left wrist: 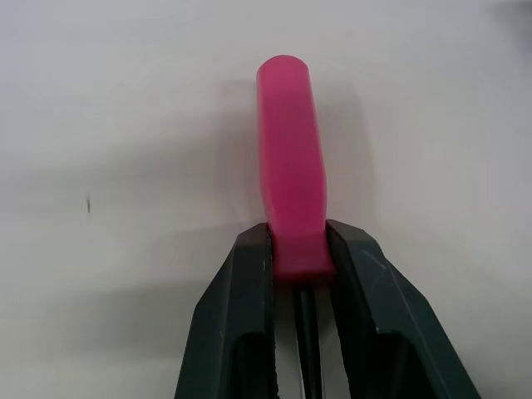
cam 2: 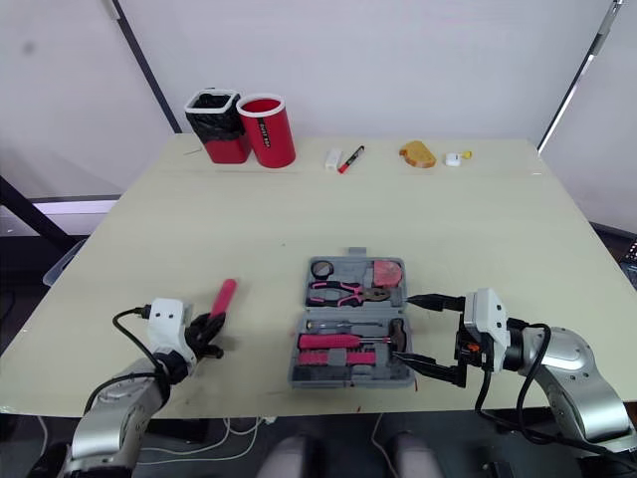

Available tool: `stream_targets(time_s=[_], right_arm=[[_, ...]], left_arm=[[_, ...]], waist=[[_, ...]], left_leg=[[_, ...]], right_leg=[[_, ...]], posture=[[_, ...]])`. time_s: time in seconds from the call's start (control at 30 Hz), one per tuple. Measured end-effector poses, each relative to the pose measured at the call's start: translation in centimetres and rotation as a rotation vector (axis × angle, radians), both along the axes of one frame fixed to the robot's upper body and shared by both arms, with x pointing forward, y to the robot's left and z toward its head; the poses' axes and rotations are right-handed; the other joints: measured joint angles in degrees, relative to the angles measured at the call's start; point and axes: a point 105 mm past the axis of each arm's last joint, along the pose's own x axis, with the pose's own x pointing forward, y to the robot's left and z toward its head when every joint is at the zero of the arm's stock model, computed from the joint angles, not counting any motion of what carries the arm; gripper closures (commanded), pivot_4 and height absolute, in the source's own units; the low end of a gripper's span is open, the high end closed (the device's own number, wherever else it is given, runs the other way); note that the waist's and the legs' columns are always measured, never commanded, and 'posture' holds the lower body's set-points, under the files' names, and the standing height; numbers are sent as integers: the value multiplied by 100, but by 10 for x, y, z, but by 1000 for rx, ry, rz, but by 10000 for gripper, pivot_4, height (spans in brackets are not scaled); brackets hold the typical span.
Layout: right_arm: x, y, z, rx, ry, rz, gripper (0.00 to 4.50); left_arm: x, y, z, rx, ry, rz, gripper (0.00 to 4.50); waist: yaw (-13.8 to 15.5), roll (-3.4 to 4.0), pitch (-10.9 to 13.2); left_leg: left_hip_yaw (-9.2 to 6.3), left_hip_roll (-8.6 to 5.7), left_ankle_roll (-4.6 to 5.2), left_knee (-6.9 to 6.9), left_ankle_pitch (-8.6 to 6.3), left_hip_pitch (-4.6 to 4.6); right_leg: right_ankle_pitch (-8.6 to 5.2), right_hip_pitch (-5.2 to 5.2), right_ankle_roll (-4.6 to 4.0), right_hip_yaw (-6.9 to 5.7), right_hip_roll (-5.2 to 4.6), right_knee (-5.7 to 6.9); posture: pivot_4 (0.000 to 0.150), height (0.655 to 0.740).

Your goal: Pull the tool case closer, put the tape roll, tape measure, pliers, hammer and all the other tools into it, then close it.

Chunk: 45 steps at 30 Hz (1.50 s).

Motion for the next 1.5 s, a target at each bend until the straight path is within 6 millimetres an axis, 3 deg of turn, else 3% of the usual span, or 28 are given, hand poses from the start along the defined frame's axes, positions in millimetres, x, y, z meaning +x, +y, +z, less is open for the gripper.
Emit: stream_targets(time_s=[0.13, 0.27, 0.53, 0.57, 0.8, 0.93, 1.1, 1.27, 1.4, 1.5], right_arm=[[-1, 2, 0, -4, -2, 32, 0], [-3, 8, 1, -9, -9, 89, 0], [1, 12, 10, -25, -50, 128, 0], [1, 12, 10, -27, -51, 128, 0], [3, 12, 8, -38, -44, 108, 0], [3, 14, 4, -40, -41, 80, 0], [4, 15, 5, -32, -40, 63, 0], [2, 20, 7, -28, -36, 79, 0], [1, 25, 6, -23, -31, 96, 0], [2, 27, 9, -17, -44, 102, 0]], left_arm=[[-11, -19, 7, -26, -1, 27, 40734], [-20, -48, -3, -79, 51, 11, 40734], [-21, -48, -6, -78, 64, 51, 40734], [-21, -49, -6, -82, 66, 50, 30445], [-20, -52, 5, -85, 38, 22, 276], [-23, -51, 31, 8, -19, -42, 276], [-22, -42, 47, 151, -20, -193, 276], [-14, -33, 63, 301, 10, -519, 276], [-10, -36, 76, 421, 69, -919, 276], [-5, -35, 84, 518, 82, -1063, 276]], waist=[[1, 0, 0], [-5, 1, -1], [-6, 1, -1], [-5, 1, -1], [-6, 1, 0], [-7, 1, 0], [-6, 2, 0], [-1, 8, 3], [13, 11, 9], [18, 18, 13]], left_leg=[[-6, -10, 0, 5, 0, 3], [-11, -16, 0, 4, 1, 2], [-13, -16, 0, 4, 0, 2], [-13, -16, 0, 4, 0, 2], [-15, -16, 0, 4, 1, 2], [-14, -15, 0, 3, 1, 2], [-14, -15, 0, 3, 1, 6], [-8, -14, -1, 2, 1, 3], [7, -15, -1, 2, 1, -3], [28, -14, -1, 1, 1, -4]], right_leg=[[0, 8, -1, -4, 2, 0], [0, 8, -1, -6, 7, 0], [-1, 9, -2, -6, 10, -2], [-1, 9, -2, -6, 10, -2], [-1, 9, -2, -7, 11, -1], [-1, 8, -3, -6, 10, 0], [-4, 8, -7, -9, 12, 3], [-15, 6, -26, -9, 9, -4], [-16, 3, -26, -15, 7, -6], [-16, 0, -25, -10, 8, -6]], posture=[[1500, 7400], [1500, 7400], [1500, 7400], [1500, 7400], [1500, 7400], [1500, 7400], [1500, 7400], [1500, 7400], [1500, 7400], [1500, 7400]])
